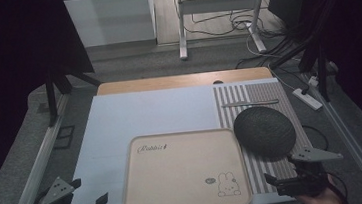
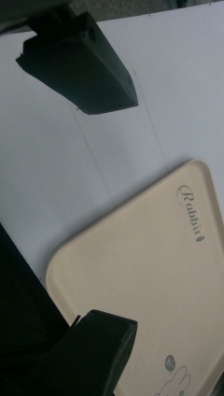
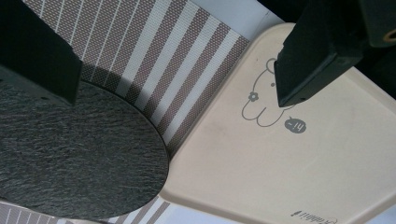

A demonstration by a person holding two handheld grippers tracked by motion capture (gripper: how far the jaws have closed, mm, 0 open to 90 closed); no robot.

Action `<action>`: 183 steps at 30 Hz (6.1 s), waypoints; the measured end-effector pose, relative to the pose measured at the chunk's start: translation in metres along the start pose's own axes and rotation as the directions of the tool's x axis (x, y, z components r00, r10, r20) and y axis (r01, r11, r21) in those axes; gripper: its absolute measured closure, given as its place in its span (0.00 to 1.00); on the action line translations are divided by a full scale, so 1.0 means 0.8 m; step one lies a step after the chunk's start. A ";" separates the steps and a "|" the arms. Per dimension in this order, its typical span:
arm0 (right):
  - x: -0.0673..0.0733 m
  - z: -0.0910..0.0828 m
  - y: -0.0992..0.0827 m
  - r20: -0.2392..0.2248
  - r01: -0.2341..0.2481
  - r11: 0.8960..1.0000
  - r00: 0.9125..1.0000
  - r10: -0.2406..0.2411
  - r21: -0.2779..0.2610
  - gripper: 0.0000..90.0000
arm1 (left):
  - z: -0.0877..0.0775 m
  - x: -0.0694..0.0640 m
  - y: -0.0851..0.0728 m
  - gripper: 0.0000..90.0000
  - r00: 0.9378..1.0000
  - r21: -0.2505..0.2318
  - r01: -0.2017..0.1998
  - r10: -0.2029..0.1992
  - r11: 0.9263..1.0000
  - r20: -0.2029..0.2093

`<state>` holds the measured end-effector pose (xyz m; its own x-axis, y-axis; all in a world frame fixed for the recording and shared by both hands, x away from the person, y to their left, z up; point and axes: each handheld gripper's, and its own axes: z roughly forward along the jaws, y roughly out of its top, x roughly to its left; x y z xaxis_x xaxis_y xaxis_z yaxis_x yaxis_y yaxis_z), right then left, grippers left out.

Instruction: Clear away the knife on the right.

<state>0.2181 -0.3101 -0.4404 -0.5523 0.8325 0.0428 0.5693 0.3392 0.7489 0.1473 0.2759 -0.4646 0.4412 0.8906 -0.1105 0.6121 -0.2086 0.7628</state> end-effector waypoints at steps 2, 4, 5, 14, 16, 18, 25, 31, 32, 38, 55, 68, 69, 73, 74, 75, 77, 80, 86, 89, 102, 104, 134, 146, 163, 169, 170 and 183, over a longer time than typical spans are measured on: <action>0.000 0.000 0.000 -0.009 -0.002 1.000 1.000 0.002 0.001 0.02 | 0.000 0.000 0.000 0.01 1.000 0.001 0.000 0.000 1.000 0.000; -0.001 0.002 0.001 -0.014 0.003 1.000 1.000 -0.002 0.011 0.02 | 0.000 0.001 0.000 0.01 1.000 0.001 0.001 -0.001 1.000 0.002; 0.000 0.003 0.001 -0.018 0.004 1.000 1.000 -0.004 0.016 0.02 | -0.001 0.001 -0.001 0.01 1.000 -0.002 0.009 -0.009 1.000 0.004; 0.002 0.007 0.002 -0.017 0.026 0.998 1.000 -0.025 0.049 0.02 | -0.001 0.003 -0.002 0.01 1.000 -0.009 0.019 -0.019 1.000 0.016; 0.002 0.008 0.003 -0.021 0.026 0.998 0.999 -0.025 0.056 0.02 | -0.002 0.004 -0.002 0.01 1.000 -0.011 0.024 -0.024 1.000 0.017; 0.002 0.008 0.003 -0.021 0.025 0.998 0.999 -0.023 0.059 0.02 | -0.002 0.005 -0.002 0.01 0.999 -0.013 0.027 -0.027 1.000 0.019; 0.002 0.010 0.004 -0.014 0.025 0.997 1.000 -0.024 0.074 0.02 | -0.002 0.004 -0.002 0.01 1.000 -0.009 0.026 -0.026 1.000 0.015; 0.003 0.011 0.006 -0.002 0.030 0.996 1.000 -0.030 0.083 0.02 | -0.001 0.004 -0.002 0.01 1.000 -0.008 0.026 -0.026 1.000 0.014; 0.003 0.012 0.006 0.003 0.030 0.997 1.000 -0.030 0.077 0.02 | -0.002 0.004 -0.002 0.01 1.000 -0.009 0.028 -0.028 1.000 0.015; 0.004 0.014 0.010 0.012 0.049 0.997 0.999 -0.050 0.064 0.02 | -0.002 0.005 -0.002 0.01 0.999 -0.011 0.029 -0.029 1.000 0.016; -0.003 0.028 0.023 -0.019 0.089 0.996 0.996 -0.089 0.010 0.02 | -0.002 0.005 -0.003 0.01 0.999 -0.013 0.038 -0.038 0.999 0.010; -0.025 0.041 0.034 0.012 0.063 0.998 0.998 -0.064 0.016 0.02 | -0.002 0.005 -0.003 0.01 0.999 -0.013 0.041 -0.041 0.999 0.008; -0.029 0.044 0.036 0.010 0.059 0.998 0.998 -0.059 0.015 0.02 | -0.002 0.006 -0.003 0.01 0.999 -0.014 0.043 -0.042 0.999 0.009; -0.035 0.050 0.040 0.015 0.056 0.998 0.998 -0.056 0.010 0.02 | -0.002 0.006 -0.003 0.01 0.999 -0.015 0.043 -0.043 0.999 0.009; -0.037 0.052 0.041 0.020 0.056 0.998 0.998 -0.056 0.010 0.02 | -0.002 0.005 -0.003 0.01 0.999 -0.014 0.042 -0.042 0.999 0.007; -0.037 0.052 0.041 0.020 0.056 0.998 0.998 -0.056 0.010 0.02 | -0.002 0.005 -0.003 0.01 0.999 -0.014 0.042 -0.042 0.999 0.007; -0.043 0.058 0.045 0.030 0.047 0.999 0.998 -0.048 0.016 0.02 | -0.003 0.005 -0.003 0.01 0.999 -0.015 0.042 -0.042 0.999 0.008; -0.051 0.065 0.048 0.038 0.031 0.999 0.999 -0.032 0.027 0.02 | -0.003 0.006 -0.003 0.01 0.999 -0.016 0.042 -0.042 0.999 0.009; -0.066 0.080 0.057 0.050 0.020 0.999 0.998 -0.022 0.038 0.02 | -0.003 0.006 -0.003 0.01 0.999 -0.017 0.044 -0.044 0.999 0.009; -0.075 0.088 0.061 0.069 -0.001 1.000 0.998 -0.001 0.027 0.02 | -0.003 0.006 -0.003 0.01 0.999 -0.016 0.045 -0.044 0.999 0.009; -0.100 0.115 0.077 0.087 -0.004 0.999 0.996 0.000 0.044 0.02 | -0.002 0.006 -0.003 0.01 0.999 -0.015 0.047 -0.047 0.999 0.009; -0.105 0.122 0.082 0.096 -0.005 0.999 0.995 0.000 0.050 0.02 | -0.002 0.007 -0.003 0.01 0.999 -0.015 0.049 -0.049 0.999 0.010; -0.172 0.206 0.144 0.179 -0.107 0.982 0.981 0.079 0.153 0.02 | -0.003 0.010 -0.004 0.01 0.997 -0.023 0.070 -0.069 0.997 0.027; -0.187 0.231 0.160 0.204 -0.063 0.977 0.979 0.021 0.203 0.25 | -0.003 0.010 -0.003 0.01 0.997 -0.021 0.067 -0.067 0.998 0.027; -0.242 0.264 0.181 0.182 -0.092 0.962 0.982 0.045 0.257 1.00 | -0.002 0.010 -0.003 0.02 0.998 -0.019 0.062 -0.062 0.998 0.027; -0.267 0.281 0.172 0.241 -0.117 0.961 0.969 0.055 0.251 1.00 | -0.002 0.010 -0.003 0.02 0.998 -0.017 0.061 -0.060 0.998 0.028; -0.270 0.282 0.171 0.253 -0.115 0.960 0.966 0.049 0.256 1.00 | -0.002 0.010 -0.003 0.02 0.998 -0.017 0.061 -0.060 0.998 0.028; -0.288 0.258 0.153 0.198 -0.160 0.909 0.976 0.088 0.384 1.00 | -0.002 0.009 -0.003 0.02 0.998 -0.017 0.054 -0.053 0.998 0.028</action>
<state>0.5404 -0.3703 -0.4952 -0.3684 0.9294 -0.0238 0.8400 0.3437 0.4199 0.1476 0.2833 -0.4661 0.4264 0.8887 -0.1687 0.6236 -0.1537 0.7665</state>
